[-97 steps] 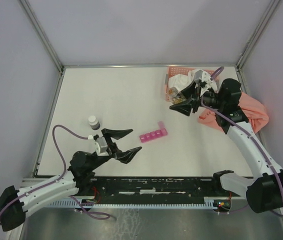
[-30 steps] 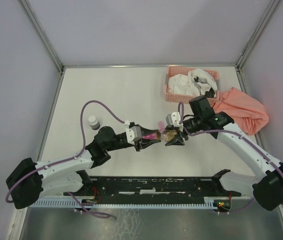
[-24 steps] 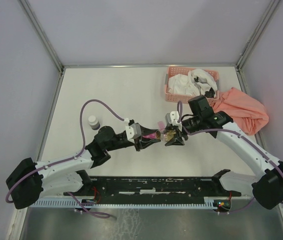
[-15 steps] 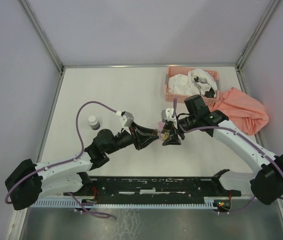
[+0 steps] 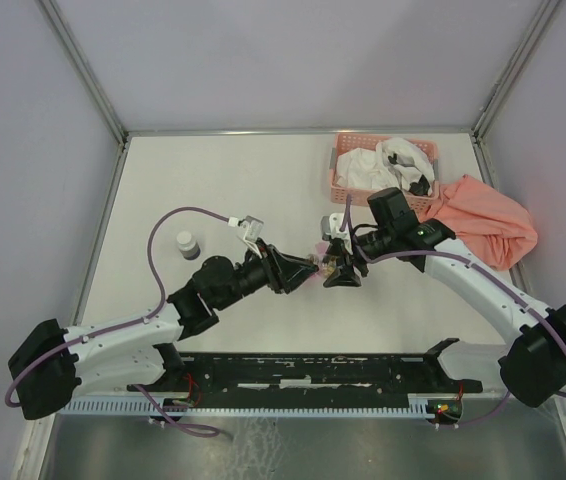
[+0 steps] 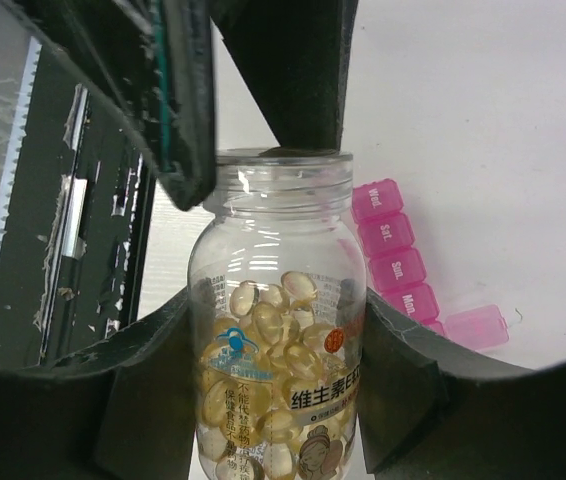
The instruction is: Sort the pills into containers
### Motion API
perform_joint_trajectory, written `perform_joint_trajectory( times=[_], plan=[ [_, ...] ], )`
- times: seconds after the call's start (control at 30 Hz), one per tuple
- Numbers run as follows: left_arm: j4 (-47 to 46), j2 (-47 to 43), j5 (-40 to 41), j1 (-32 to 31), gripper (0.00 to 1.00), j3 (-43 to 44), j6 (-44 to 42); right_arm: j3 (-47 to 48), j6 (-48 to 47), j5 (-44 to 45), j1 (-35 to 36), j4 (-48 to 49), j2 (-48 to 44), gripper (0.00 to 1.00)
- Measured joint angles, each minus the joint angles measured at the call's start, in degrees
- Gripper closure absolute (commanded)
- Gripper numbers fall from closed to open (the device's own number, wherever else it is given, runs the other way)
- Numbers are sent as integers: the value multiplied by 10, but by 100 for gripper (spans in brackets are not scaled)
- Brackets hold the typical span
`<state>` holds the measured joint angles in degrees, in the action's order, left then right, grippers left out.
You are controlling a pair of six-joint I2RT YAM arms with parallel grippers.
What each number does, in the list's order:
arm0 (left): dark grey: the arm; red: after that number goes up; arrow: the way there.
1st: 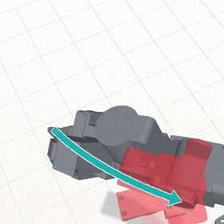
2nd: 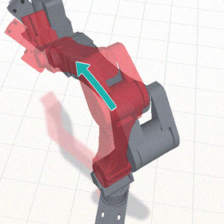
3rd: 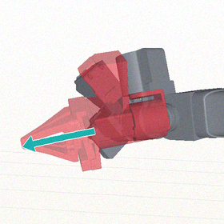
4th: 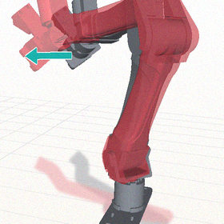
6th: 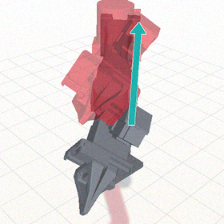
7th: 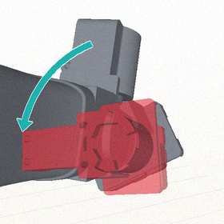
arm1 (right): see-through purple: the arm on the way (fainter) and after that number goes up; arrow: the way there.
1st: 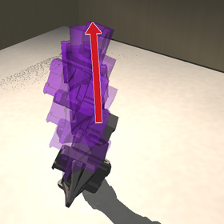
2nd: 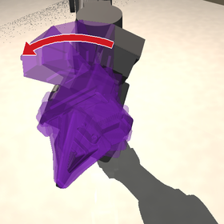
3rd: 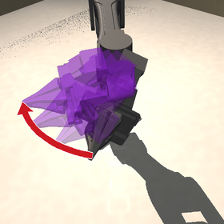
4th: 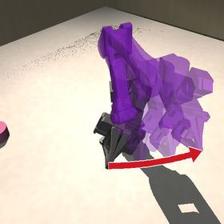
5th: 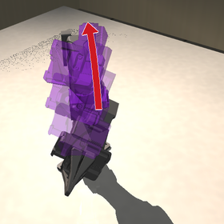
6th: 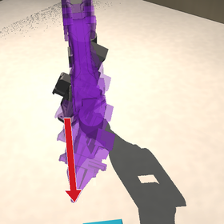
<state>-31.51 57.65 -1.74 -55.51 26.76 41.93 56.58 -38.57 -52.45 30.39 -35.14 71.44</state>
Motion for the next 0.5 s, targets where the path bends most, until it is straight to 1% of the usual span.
perform_joint_trajectory(
  times=[0.03,0.1,0.13,0.17,0.33,0.5],
  plan=[
    [3,0,1,0,23,1,-2,0,0,-1,0,0,0,98],
    [9,-3,-1,-2,7,1,-8,1,0,4,-2,0,3,98],
    [13,-7,-3,-3,2,1,-13,3,0,6,-3,0,5,98],
    [14,-11,-5,-4,0,1,-22,3,0,8,-4,0,6,98],
    [14,-37,-18,-5,1,-4,-76,5,2,11,-5,0,7,98],
    [10,-83,-22,-5,1,-35,-139,6,-3,6,-5,-2,6,98]
  ],
)
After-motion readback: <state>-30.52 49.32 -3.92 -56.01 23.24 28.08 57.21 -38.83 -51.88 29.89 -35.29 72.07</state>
